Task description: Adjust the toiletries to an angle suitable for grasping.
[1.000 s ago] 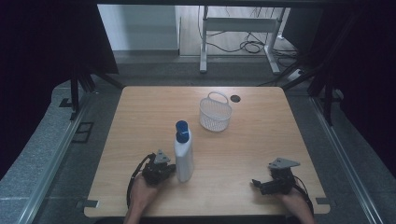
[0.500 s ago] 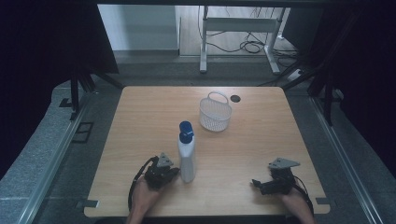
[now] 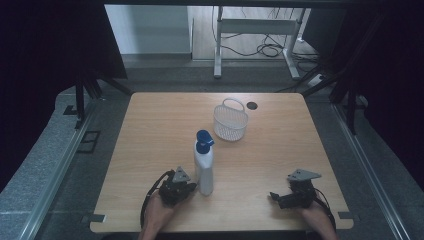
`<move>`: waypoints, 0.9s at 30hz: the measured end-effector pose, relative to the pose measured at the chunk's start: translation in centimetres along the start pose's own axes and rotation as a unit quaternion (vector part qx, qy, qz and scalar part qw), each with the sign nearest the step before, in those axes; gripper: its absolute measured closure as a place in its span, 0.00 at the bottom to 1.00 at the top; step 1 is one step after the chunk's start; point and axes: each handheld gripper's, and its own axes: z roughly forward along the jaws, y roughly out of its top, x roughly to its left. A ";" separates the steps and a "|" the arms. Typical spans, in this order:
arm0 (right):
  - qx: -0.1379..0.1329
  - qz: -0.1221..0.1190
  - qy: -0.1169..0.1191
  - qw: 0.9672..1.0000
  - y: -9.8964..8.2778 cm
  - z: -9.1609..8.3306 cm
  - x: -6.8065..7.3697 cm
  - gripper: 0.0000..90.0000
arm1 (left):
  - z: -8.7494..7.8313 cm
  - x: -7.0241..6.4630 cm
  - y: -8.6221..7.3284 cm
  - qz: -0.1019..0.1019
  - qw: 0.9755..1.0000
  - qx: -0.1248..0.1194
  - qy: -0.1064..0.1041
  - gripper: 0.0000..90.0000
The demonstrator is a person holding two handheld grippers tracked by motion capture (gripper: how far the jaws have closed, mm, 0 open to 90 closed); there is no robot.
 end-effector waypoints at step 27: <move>0.000 0.000 0.000 1.000 0.0 0.0 0.0 0.00 | 1.2 -2.0 1.2 0.032 0.999 -0.007 -0.031 0.99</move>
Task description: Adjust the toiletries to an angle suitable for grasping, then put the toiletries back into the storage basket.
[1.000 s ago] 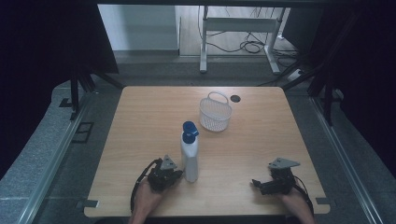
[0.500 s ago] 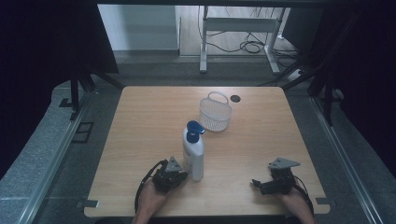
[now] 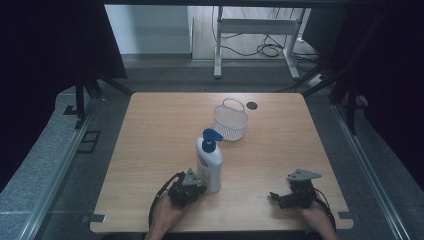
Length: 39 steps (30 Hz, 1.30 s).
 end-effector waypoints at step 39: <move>0.000 -0.001 0.001 1.000 0.0 0.0 0.0 0.00 | -0.5 -0.6 0.9 0.003 1.000 -0.009 -0.005 0.86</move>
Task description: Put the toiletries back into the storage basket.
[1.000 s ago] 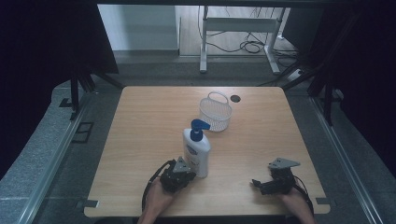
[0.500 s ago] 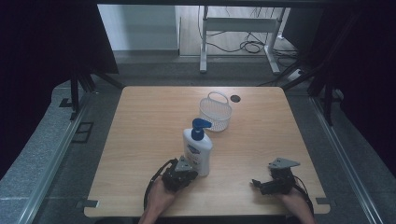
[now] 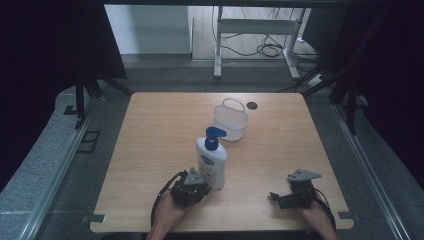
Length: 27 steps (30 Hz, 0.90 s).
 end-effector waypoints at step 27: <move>-0.017 -0.015 0.011 1.000 0.4 -0.6 0.5 0.01 | -1.3 0.9 -1.7 -0.013 0.999 0.015 0.033 0.62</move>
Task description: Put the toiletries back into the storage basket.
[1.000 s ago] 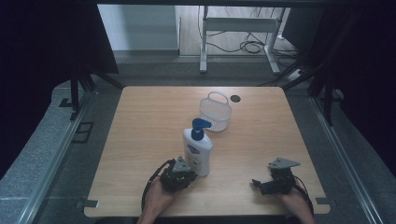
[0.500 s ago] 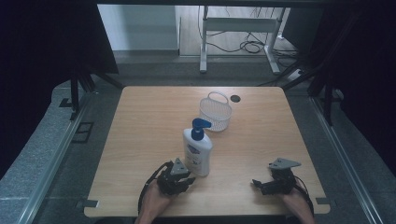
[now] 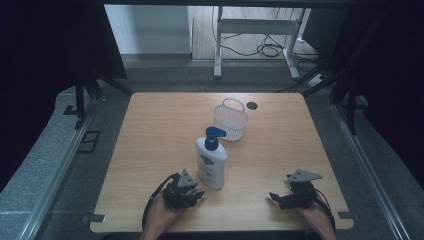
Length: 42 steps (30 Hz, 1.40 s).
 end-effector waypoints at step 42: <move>-0.011 -0.024 0.046 0.999 2.4 0.2 2.2 0.00 | 0.4 2.7 -2.1 -0.032 0.998 -0.003 0.054 0.14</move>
